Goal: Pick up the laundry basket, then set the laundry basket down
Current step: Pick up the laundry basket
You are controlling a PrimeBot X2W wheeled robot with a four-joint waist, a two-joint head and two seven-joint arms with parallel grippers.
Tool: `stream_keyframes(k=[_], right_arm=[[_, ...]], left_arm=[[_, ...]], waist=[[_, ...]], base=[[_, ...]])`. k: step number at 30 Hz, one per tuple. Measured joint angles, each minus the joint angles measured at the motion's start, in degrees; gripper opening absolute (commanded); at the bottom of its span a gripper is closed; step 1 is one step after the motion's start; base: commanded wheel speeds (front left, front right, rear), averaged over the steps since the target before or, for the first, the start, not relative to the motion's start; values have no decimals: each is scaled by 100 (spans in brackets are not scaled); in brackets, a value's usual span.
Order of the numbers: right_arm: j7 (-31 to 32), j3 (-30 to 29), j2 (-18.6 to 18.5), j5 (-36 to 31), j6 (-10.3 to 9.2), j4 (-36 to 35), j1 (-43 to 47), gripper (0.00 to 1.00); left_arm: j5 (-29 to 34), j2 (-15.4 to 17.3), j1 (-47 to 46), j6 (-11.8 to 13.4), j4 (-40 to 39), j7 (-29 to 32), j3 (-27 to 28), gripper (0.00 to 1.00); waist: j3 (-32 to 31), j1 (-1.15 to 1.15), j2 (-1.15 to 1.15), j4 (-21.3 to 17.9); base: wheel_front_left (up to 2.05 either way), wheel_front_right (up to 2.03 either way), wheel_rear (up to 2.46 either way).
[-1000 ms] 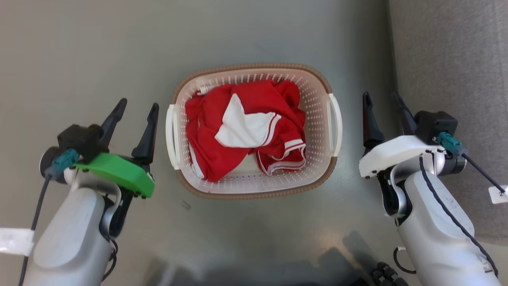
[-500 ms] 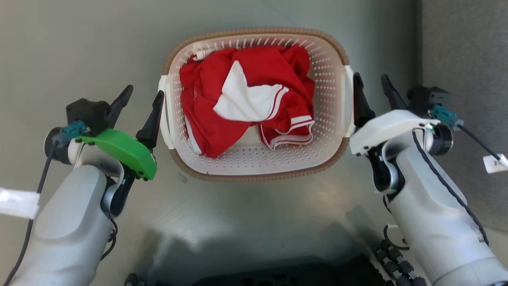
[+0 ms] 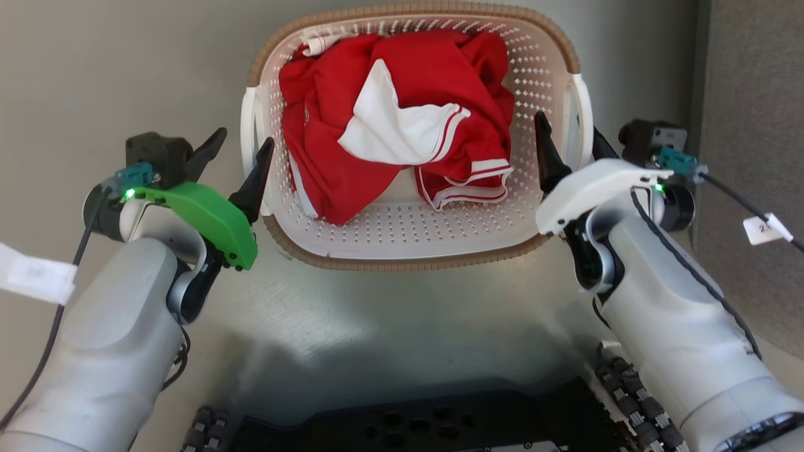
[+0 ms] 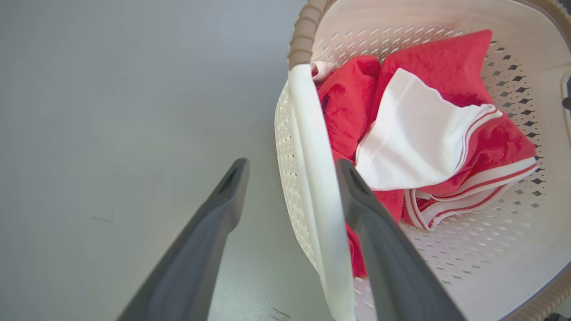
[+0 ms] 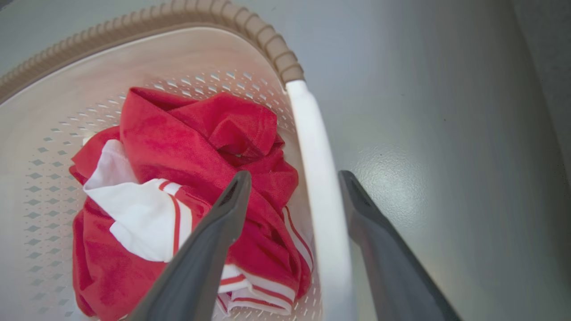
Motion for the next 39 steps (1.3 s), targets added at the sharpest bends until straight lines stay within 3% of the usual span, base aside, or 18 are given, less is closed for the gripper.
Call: stream_keyframes(k=[14, 16, 17, 18, 19, 20, 21, 22, 25, 39], right_arm=[[-9, 477, -20, 368, -10, 327, -559, 100], [-34, 524, -21, 434, -14, 350, -589, 78], [-49, 544, -23, 464, -33, 370, -595, 51], [-49, 563, -25, 486, -51, 392, -604, 41], [-49, 578, -31, 509, -51, 419, -614, 38], [-49, 595, -32, 536, -52, 458, -624, 38], [-47, 617, -30, 573, -52, 494, -641, 35], [-47, 634, -29, 598, -52, 517, -662, 24], [-46, 697, -8, 646, -51, 523, -725, 0], [-45, 917, 29, 820, -57, 571, -747, 0]], left_arm=[[-375, 73, -567, -3, 277, 116, -587, 100], [-423, 69, -615, -32, 323, 108, -659, 100], [-454, 69, -625, -44, 334, 107, -680, 96], [-482, 68, -640, -44, 343, 87, -706, 89], [-506, 67, -658, -44, 350, 80, -743, 80], [-525, 66, -675, -44, 364, 56, -786, 64], [-552, 64, -693, -45, 381, 40, -826, 34], [-567, 62, -710, -45, 409, 33, -843, 0], [-659, 66, -753, 16, 482, -20, -882, 0], [-992, 103, -911, 16, 792, -197, -1263, 0]], waist=[[429, 0, 0, 14], [455, 0, 0, 23], [460, 0, 0, 27], [465, 0, 0, 31], [468, 0, 0, 33], [470, 0, 0, 34], [470, 0, 0, 34], [470, 0, 0, 33], [460, 0, 0, 23], [288, 0, 0, -34]], base=[[0, 0, 0], [0, 0, 0], [0, 0, 0], [0, 0, 0], [0, 0, 0], [0, 0, 0], [0, 0, 0], [0, 0, 0], [0, 0, 0], [0, 0, 0]])
